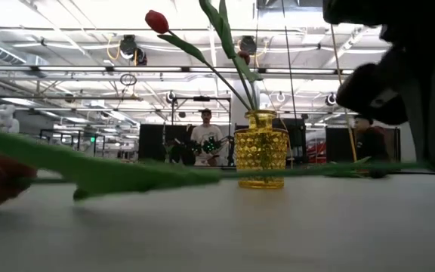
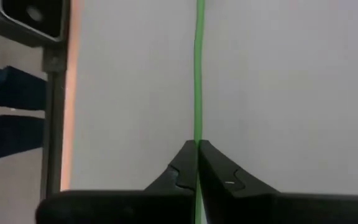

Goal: Sort flowers into vase by color
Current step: Put the bottom red flower into the yellow vase

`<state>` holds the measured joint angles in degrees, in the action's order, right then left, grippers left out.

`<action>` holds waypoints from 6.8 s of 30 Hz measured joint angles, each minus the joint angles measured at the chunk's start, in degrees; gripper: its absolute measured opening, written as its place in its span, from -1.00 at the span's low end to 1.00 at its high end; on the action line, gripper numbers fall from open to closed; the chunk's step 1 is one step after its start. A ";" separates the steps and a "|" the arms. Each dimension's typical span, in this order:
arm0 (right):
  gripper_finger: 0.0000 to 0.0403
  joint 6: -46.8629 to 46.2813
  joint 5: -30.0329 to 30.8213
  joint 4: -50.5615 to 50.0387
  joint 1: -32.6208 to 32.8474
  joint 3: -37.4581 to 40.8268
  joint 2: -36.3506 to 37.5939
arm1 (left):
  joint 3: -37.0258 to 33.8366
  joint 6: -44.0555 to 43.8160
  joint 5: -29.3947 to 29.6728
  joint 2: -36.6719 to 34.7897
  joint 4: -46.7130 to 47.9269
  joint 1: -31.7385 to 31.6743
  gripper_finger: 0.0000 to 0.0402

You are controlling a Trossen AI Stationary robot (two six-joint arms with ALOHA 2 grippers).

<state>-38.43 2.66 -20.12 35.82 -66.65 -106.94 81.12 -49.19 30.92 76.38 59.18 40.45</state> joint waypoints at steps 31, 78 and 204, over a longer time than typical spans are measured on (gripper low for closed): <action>-1.00 -3.99 13.88 -22.09 -0.07 -0.22 22.81 | 0.00 0.02 3.02 -0.02 -1.94 -1.60 -0.17; -1.00 6.94 18.57 -18.49 -1.24 -0.24 38.41 | -0.02 9.25 11.65 -9.07 -16.96 -5.88 -0.17; -1.00 22.88 20.62 9.60 -10.76 -0.20 36.92 | -0.02 35.01 -6.91 -6.14 -57.37 -23.98 -0.17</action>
<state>-15.54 23.27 -10.52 25.06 -66.85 -70.01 81.10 -14.17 24.01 70.24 1.80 16.47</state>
